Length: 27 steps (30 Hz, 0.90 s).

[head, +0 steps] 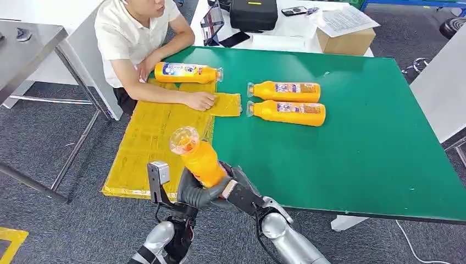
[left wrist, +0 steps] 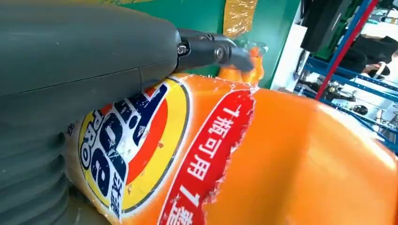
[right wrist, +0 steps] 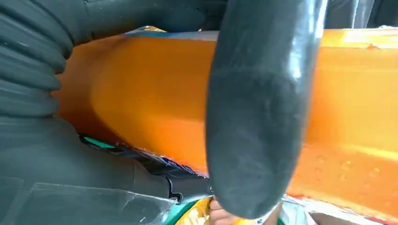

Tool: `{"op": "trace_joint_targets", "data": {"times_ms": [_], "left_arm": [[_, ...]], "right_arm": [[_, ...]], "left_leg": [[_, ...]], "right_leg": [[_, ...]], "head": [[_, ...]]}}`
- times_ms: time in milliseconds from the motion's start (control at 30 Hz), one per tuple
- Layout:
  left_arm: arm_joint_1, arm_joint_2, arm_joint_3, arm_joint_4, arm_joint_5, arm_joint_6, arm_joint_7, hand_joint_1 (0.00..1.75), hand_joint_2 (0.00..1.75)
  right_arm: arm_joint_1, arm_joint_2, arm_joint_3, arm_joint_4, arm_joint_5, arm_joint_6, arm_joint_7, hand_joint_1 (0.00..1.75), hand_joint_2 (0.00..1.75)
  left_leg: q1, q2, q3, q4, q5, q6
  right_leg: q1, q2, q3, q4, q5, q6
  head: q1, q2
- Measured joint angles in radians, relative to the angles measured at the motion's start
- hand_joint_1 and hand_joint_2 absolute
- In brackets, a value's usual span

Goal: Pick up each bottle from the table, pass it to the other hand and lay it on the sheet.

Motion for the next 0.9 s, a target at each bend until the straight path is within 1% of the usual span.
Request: {"op": "trace_joint_targets", "data": {"times_ms": [33,167,200,300,333,433,533,633,700,733,767,800,833,900], "left_arm": [[0.000,0.000,0.003,0.000,0.005,-0.005,0.002,1.75,1.75],[0.001,0.001,0.014,0.000,0.009,-0.028,-0.006,1.75,1.75],[0.000,0.001,0.019,-0.001,0.006,-0.033,-0.010,1.75,1.75],[0.001,0.001,0.027,-0.005,0.005,-0.039,-0.013,1.75,1.75],[0.001,0.001,0.028,-0.006,-0.001,-0.038,-0.020,1.75,1.75],[0.002,0.001,0.029,-0.022,-0.048,-0.010,-0.067,1.75,1.75],[0.005,0.000,0.034,-0.046,-0.074,0.057,-0.082,1.75,1.75],[-0.024,0.000,0.069,-0.035,-0.119,0.219,-0.118,1.75,1.75],[-0.068,0.002,0.109,0.009,-0.185,0.344,-0.197,1.75,1.75],[-0.089,0.005,0.130,0.035,-0.236,0.380,-0.230,1.75,1.75],[-0.112,0.008,0.149,0.068,-0.321,0.409,-0.256,1.75,1.75],[-0.132,0.007,0.183,0.110,-0.463,0.436,-0.270,1.75,1.75],[-0.145,0.005,0.211,0.139,-0.605,0.446,-0.269,1.68,1.75],[-0.160,-0.002,0.298,0.185,-0.875,0.455,-0.240,1.68,1.75]], "right_arm": [[0.000,-0.001,0.001,0.000,0.000,-0.002,0.000,0.17,1.75],[0.008,-0.004,0.005,-0.010,0.000,-0.004,-0.005,0.17,1.75],[0.013,-0.005,0.007,-0.014,0.000,-0.005,-0.007,0.00,1.75],[0.020,-0.005,0.007,-0.024,0.000,-0.006,-0.010,0.00,1.75],[0.022,-0.005,0.007,-0.027,0.002,-0.009,-0.012,0.00,0.00],[0.035,-0.005,0.010,-0.048,0.017,-0.042,-0.042,0.00,0.00],[0.051,-0.003,0.016,-0.080,0.055,-0.117,-0.067,0.00,0.00],[0.099,0.003,0.026,-0.108,0.102,-0.234,-0.097,0.00,0.00],[0.135,0.005,0.032,-0.126,0.139,-0.328,-0.120,0.00,0.00],[0.150,0.005,0.035,-0.134,0.153,-0.370,-0.128,0.00,0.00],[0.164,0.006,0.035,-0.142,0.163,-0.411,-0.137,0.00,0.00],[0.173,0.006,0.034,-0.150,0.175,-0.456,-0.142,0.00,0.00],[0.179,0.007,0.032,-0.156,0.193,-0.493,-0.142,0.00,0.00],[0.193,0.014,0.019,-0.163,0.237,-0.582,-0.132,0.00,0.00]], "left_leg": [[0.000,0.000,0.000,0.000,0.000,0.000],[0.000,0.000,0.000,0.000,0.000,0.000],[0.000,0.000,0.000,0.000,0.000,0.000],[0.000,0.000,0.000,0.000,0.000,0.000],[0.000,0.000,0.000,0.000,0.000,0.000],[0.000,0.000,0.000,0.000,0.000,0.000],[0.000,0.000,0.000,0.000,0.000,0.000],[0.000,0.000,-0.001,0.000,0.000,0.000],[0.001,0.000,0.000,0.000,0.000,0.000],[0.001,-0.001,0.000,0.000,0.000,0.000],[0.001,-0.003,-0.001,0.000,0.001,-0.002],[0.002,-0.003,-0.001,0.000,0.002,-0.002],[0.002,-0.002,-0.001,0.000,0.002,-0.002],[0.001,0.000,0.000,0.000,0.002,-0.002]], "right_leg": [[0.000,0.000,0.000,0.000,0.000,0.000],[0.000,0.000,0.000,0.000,0.000,0.000],[0.000,0.000,0.000,0.000,0.000,0.000],[0.000,0.000,0.000,0.000,0.000,0.000],[0.000,0.000,0.000,0.000,0.000,0.000],[0.000,0.000,0.000,0.000,0.000,0.000],[0.000,0.000,0.000,0.000,0.000,0.000],[0.000,0.000,0.000,0.000,0.000,0.000],[0.001,0.000,0.000,0.000,0.000,0.000],[0.001,-0.001,0.000,0.000,0.000,0.000],[0.001,-0.002,0.000,0.001,0.000,0.000],[0.001,-0.002,0.000,0.001,0.000,0.000],[0.001,-0.002,0.000,0.001,0.000,0.000],[0.001,-0.001,0.000,0.001,0.000,0.000]], "head": [[0.000,0.000],[0.000,0.000],[0.000,0.000],[0.000,0.000],[0.000,0.000],[0.000,0.000],[0.000,0.000],[0.000,0.000],[0.000,0.000],[0.000,0.000],[0.000,0.000],[0.001,0.000],[0.000,0.000],[0.000,0.000]]}}
